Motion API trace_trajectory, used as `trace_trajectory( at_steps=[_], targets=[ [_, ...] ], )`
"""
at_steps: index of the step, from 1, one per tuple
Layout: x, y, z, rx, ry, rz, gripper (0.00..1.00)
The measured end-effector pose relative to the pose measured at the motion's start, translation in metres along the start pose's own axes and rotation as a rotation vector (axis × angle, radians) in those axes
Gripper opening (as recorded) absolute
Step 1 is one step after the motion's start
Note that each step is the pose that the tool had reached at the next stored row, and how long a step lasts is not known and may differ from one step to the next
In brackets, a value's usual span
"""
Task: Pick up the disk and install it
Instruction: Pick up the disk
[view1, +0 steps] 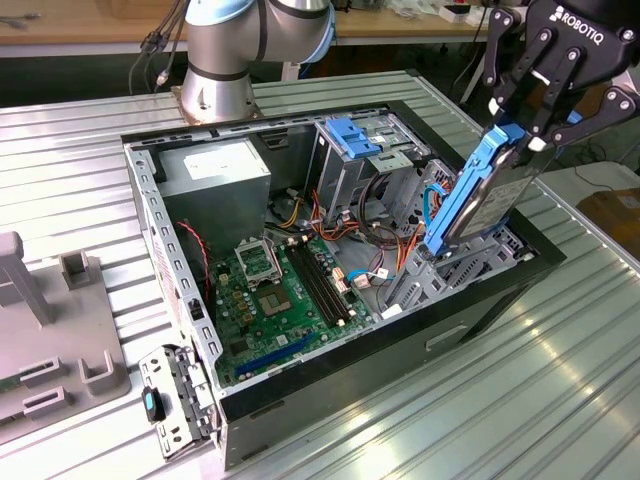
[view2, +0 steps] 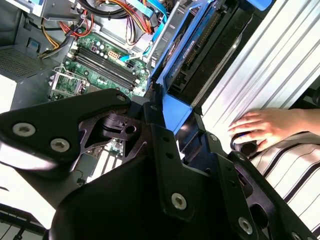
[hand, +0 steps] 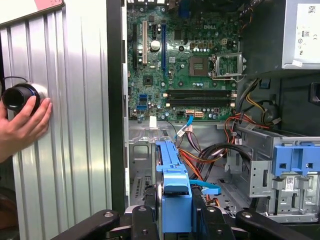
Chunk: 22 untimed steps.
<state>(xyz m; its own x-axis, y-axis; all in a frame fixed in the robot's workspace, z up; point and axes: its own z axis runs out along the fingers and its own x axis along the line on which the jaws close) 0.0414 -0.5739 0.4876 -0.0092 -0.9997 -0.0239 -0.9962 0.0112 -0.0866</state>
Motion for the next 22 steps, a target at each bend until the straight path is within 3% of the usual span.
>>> trace_trajectory(
  at_steps=[22],
  targets=[
    [0.0000,-0.0045,0.0020,0.0000,-0.0001,0.000,0.36]
  ],
)
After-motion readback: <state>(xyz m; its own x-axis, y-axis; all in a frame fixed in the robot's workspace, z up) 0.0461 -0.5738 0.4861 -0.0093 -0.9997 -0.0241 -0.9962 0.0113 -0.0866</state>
